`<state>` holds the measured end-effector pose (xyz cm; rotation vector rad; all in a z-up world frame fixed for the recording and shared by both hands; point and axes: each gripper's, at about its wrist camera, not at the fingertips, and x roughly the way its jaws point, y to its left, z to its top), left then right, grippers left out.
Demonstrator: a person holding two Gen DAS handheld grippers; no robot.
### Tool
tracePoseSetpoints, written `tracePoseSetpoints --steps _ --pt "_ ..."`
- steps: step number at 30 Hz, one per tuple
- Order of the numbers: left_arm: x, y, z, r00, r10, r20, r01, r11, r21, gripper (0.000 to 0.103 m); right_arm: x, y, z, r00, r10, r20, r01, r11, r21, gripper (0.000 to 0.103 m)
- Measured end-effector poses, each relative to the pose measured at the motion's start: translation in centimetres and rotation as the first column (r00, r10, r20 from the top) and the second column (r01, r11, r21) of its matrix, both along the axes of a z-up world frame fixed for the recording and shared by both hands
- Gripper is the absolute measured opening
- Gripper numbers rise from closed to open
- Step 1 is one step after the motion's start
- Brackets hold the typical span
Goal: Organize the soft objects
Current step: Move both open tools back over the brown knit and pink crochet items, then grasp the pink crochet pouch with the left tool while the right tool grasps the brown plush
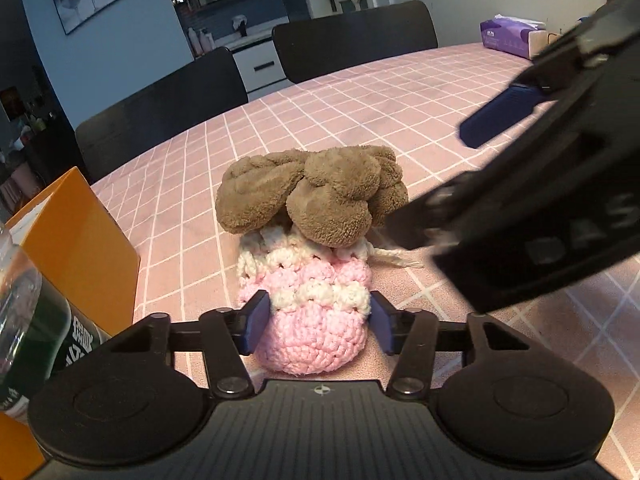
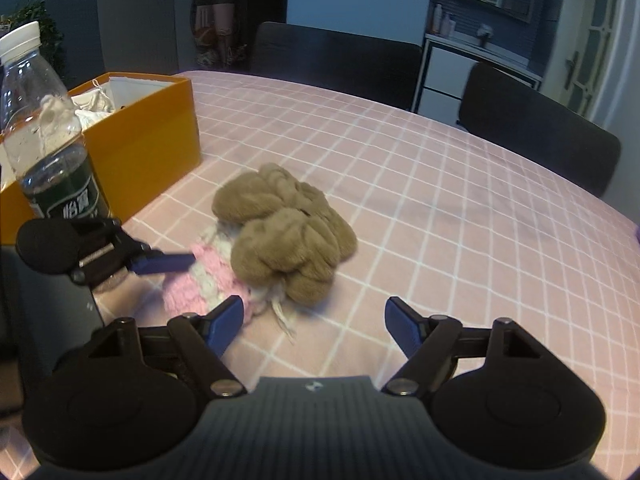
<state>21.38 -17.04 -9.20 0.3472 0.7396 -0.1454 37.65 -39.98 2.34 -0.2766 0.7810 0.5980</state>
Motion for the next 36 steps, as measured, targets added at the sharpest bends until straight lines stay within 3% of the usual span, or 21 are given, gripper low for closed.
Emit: tracePoseSetpoints --steps 9,17,24,29,32,36 --pt "0.4 -0.3 0.3 0.999 0.001 -0.034 0.000 1.000 0.011 0.049 2.6 2.6 -1.1 0.999 -0.011 -0.030 0.013 0.999 0.050 0.082" --pt "0.8 -0.5 0.4 0.999 0.001 -0.053 -0.001 1.000 0.007 0.049 3.4 3.2 -2.7 0.995 -0.035 -0.088 0.042 0.996 0.075 0.065" --pt "1.2 -0.2 0.5 0.999 0.000 -0.045 0.000 1.000 -0.004 0.045 2.5 3.6 -2.1 0.998 -0.024 -0.054 0.026 0.999 0.044 0.038" --pt "0.3 0.1 0.9 1.000 -0.012 -0.007 0.011 0.998 -0.054 0.034 2.1 2.4 -0.6 0.998 -0.056 -0.031 0.057 0.998 0.038 0.035" --pt "-0.7 0.4 1.2 1.000 -0.014 0.017 0.015 0.997 -0.074 0.032 1.5 1.2 0.4 0.996 -0.089 -0.004 0.089 0.996 0.009 0.035" --pt "-2.6 0.8 1.8 0.999 -0.039 0.028 0.041 0.995 -0.093 0.032 0.0 -0.9 1.2 0.990 -0.135 -0.031 0.134 0.991 -0.029 0.035"
